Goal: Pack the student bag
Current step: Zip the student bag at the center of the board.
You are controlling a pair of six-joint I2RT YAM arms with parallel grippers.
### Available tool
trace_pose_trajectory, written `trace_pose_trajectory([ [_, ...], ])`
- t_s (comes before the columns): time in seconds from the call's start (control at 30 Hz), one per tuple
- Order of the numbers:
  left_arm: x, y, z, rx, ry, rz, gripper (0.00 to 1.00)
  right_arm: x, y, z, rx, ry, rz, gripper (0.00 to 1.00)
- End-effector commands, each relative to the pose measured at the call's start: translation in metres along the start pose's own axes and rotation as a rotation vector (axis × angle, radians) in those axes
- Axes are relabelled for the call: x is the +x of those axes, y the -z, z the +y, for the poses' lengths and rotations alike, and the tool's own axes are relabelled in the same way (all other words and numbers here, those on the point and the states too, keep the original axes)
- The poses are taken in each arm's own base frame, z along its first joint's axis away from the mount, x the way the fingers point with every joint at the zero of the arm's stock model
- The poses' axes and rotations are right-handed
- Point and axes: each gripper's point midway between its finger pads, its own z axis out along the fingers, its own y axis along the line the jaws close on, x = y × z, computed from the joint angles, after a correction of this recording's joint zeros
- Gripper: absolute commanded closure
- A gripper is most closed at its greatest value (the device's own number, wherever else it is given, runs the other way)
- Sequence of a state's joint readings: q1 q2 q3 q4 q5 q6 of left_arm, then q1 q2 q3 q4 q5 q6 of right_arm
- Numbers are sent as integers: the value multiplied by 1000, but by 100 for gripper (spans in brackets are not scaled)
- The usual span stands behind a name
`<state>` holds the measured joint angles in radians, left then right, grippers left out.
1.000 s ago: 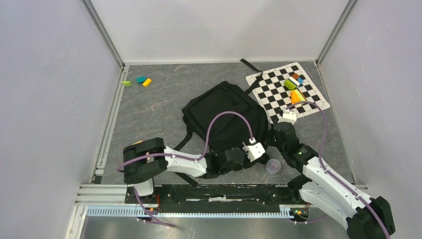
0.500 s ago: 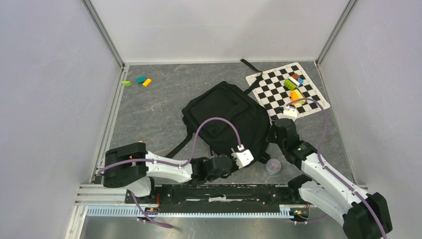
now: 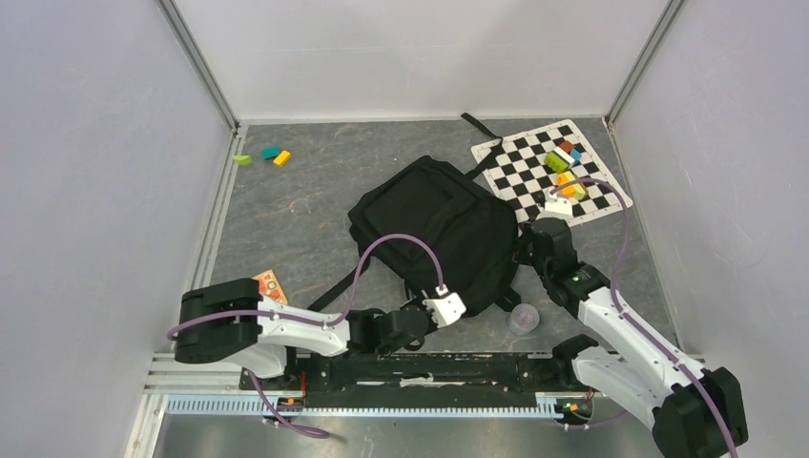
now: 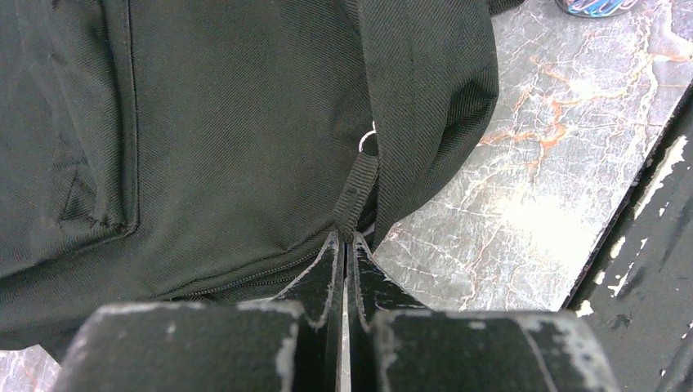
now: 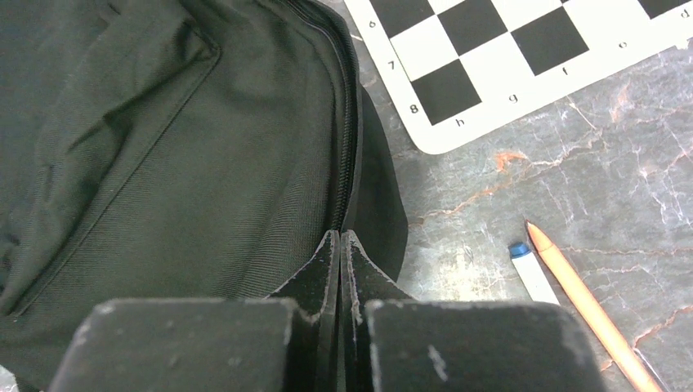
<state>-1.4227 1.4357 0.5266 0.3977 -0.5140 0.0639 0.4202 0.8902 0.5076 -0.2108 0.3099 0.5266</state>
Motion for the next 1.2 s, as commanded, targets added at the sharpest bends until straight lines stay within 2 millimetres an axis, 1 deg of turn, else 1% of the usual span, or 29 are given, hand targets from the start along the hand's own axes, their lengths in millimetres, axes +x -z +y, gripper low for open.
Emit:
trace_pose_trajectory([
  [0.0,3,8,13,-74,41,10,98,-53,10,15,-48,-3,-140,100],
  [0.07,0,9,12,-68,48,3,98,-55,14,19,-75,10,-139,100],
  [0.13,-7,8,8,-42,56,-10,98,-55,21,25,-117,40,-126,99],
  [0.2,-15,6,2,-13,62,-22,98,-49,27,28,-146,62,-91,86],
  [0.27,-22,3,0,-8,67,-31,98,-41,34,29,-167,76,-56,67],
  [0.3,-24,2,-1,-8,69,-35,98,-34,37,27,-175,80,-33,56],
  [0.33,-27,1,-1,-8,71,-39,98,-27,40,26,-178,78,-11,47],
  [0.4,-31,0,-2,-7,77,-48,98,-14,46,22,-185,62,24,32],
  [0.47,-33,-2,-4,-2,109,-55,98,-2,50,22,-205,41,52,23],
  [0.5,-34,-2,-5,0,112,-58,98,4,52,25,-231,26,68,19],
  [0.57,-34,-3,-7,7,117,-58,98,17,55,35,-299,-8,103,15],
  [0.67,-34,-4,-8,10,121,-55,98,37,56,53,-412,-60,161,12],
  [0.73,-34,-4,-8,7,124,-55,98,44,55,58,-446,-81,175,10],
  [0.87,-33,-2,-5,-2,125,-55,98,57,48,57,-437,-86,202,12],
  [0.93,-32,-1,-4,-4,124,-56,98,62,45,60,-455,-93,221,20],
  [0.97,-31,-1,-3,-6,124,-55,98,63,44,61,-457,-98,227,26],
  [1.03,-28,0,-2,-18,115,-45,98,57,42,64,-460,-107,208,48],
  [1.07,-26,0,2,-36,111,-37,98,52,41,64,-448,-109,190,58],
  [1.13,-20,2,10,-73,111,-26,98,35,39,62,-416,-111,141,82],
  [1.17,-18,3,15,-88,113,-25,98,28,37,59,-389,-110,120,90],
])
